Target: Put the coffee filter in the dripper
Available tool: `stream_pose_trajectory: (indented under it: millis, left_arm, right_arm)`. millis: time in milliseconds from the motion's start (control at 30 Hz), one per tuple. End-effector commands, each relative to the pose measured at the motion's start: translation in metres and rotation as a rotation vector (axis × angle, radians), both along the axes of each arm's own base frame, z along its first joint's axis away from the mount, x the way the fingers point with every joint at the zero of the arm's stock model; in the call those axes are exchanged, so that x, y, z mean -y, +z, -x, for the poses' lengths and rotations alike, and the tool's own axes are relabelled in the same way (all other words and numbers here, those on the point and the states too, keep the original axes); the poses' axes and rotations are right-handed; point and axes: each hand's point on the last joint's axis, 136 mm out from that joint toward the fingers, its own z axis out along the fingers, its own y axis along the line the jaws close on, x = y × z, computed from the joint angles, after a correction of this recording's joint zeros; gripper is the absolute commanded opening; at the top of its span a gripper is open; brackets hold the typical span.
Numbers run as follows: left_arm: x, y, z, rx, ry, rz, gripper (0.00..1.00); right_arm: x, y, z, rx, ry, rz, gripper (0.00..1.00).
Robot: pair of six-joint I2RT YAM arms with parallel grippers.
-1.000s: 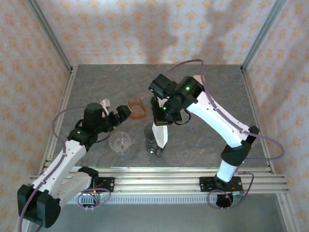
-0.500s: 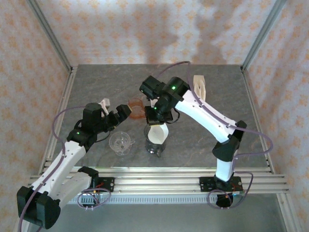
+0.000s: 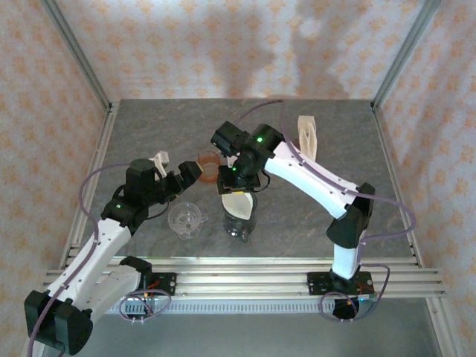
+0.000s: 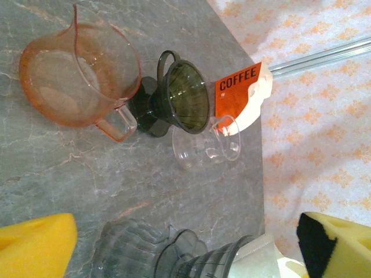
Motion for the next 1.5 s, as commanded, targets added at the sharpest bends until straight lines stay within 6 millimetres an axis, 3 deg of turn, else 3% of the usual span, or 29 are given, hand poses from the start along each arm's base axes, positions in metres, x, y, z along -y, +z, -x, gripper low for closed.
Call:
stream_pose_trajectory:
  millis: [0, 133, 300, 433, 667, 1067, 1267, 1467]
  left_arm:
    - [0.005, 0.022, 0.006, 0.045, -0.043, -0.011, 0.92]
    - [0.008, 0.024, 0.01, 0.043, -0.069, -0.031, 0.92]
    - [0.019, 0.025, 0.02, 0.048, -0.13, -0.115, 0.92]
    - [0.026, 0.023, 0.028, 0.045, -0.177, -0.191, 0.92]
    - [0.029, 0.016, 0.036, 0.036, -0.209, -0.228, 0.92]
    - [0.032, 0.019, 0.036, 0.045, -0.219, -0.219, 0.92]
    - [0.036, 0.021, 0.035, 0.049, -0.222, -0.188, 0.93]
    - [0.041, 0.024, 0.033, 0.051, -0.228, -0.157, 0.93]
  right_arm:
    - [0.008, 0.033, -0.003, 0.121, -0.01, -0.068, 0.45]
    - [0.025, 0.043, -0.006, 0.21, -0.013, -0.057, 0.45]
    - [0.056, 0.033, -0.018, 0.338, 0.031, 0.092, 0.49]
    - [0.053, 0.021, -0.016, 0.315, 0.156, 0.152, 0.49]
    - [0.039, 0.018, -0.015, 0.288, 0.276, 0.157, 0.47]
    - [0.032, 0.008, -0.01, 0.229, 0.285, 0.147, 0.26]
    - [0.032, 0.005, -0.004, 0.206, 0.274, 0.128, 0.25]
    - [0.038, 0.005, -0.006, 0.222, 0.194, 0.119, 0.0]
